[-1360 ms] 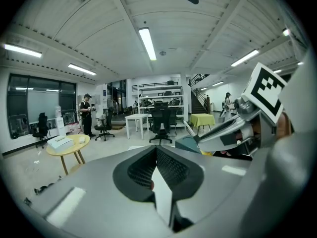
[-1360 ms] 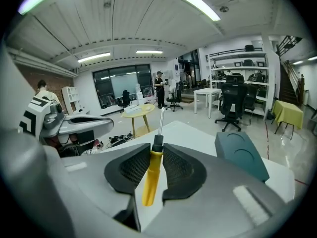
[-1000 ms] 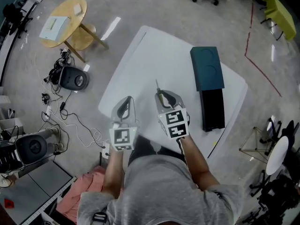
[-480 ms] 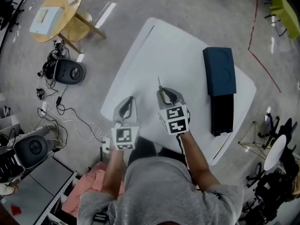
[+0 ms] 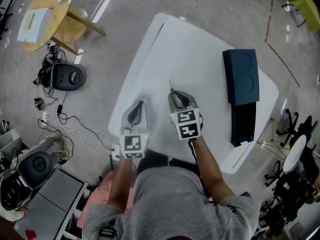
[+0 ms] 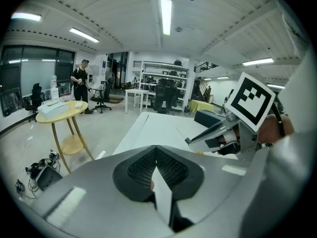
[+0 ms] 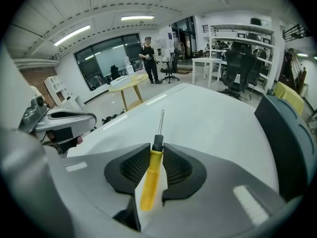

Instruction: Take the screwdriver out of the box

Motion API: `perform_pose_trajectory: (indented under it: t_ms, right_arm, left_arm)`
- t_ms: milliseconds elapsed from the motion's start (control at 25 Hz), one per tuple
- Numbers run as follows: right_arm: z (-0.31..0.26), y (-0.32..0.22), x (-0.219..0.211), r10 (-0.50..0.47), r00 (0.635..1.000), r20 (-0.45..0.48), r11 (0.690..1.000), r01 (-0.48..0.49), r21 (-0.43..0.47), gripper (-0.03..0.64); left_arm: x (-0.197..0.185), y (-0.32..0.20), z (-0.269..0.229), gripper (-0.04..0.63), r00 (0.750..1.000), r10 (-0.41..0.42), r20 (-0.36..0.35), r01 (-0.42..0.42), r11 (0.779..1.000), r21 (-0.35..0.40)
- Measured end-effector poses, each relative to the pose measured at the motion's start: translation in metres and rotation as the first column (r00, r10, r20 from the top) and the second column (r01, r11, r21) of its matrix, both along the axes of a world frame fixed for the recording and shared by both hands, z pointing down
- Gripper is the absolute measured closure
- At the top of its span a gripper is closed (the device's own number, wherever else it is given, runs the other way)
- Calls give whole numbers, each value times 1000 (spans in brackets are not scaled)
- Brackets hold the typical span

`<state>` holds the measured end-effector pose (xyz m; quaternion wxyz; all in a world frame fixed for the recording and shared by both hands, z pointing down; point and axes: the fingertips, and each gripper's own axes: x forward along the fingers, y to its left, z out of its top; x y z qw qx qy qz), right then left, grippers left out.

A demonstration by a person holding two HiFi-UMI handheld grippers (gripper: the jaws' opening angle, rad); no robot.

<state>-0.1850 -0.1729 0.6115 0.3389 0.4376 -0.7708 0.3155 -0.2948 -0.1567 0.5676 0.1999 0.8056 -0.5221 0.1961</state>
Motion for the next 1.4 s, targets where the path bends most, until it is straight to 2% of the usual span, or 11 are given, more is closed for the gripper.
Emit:
perform_pose_trajectory:
  t_ms: [480,720,1160,1280,1400]
  right_arm:
    - [30,-15,-2,48,999,-8,997,-48,-56,532]
    - [30,-15,-3,57,998,-13,997,-58,-51,532]
    - [31,-12,-4,62,997,-45,998,-63,-22,515]
    - [21,-10,-8,61,998,-32,998,-60,11,435]
    - [2,-7,-8,75,997,9,996,-76,57,393]
  left_arm:
    - [6,-25,23,584,998,63,-25,-64,997,-37]
    - [7,-27,28,584,996,76,-37,-77,996,-47]
    - [5,-21,15,584,995,92,-25,-93,996,-19]
    - [2,-20,10,584,995,95,-20,-96,995,-6]
    - [2,-17,-1,583,995,99,-14,-99,995,13]
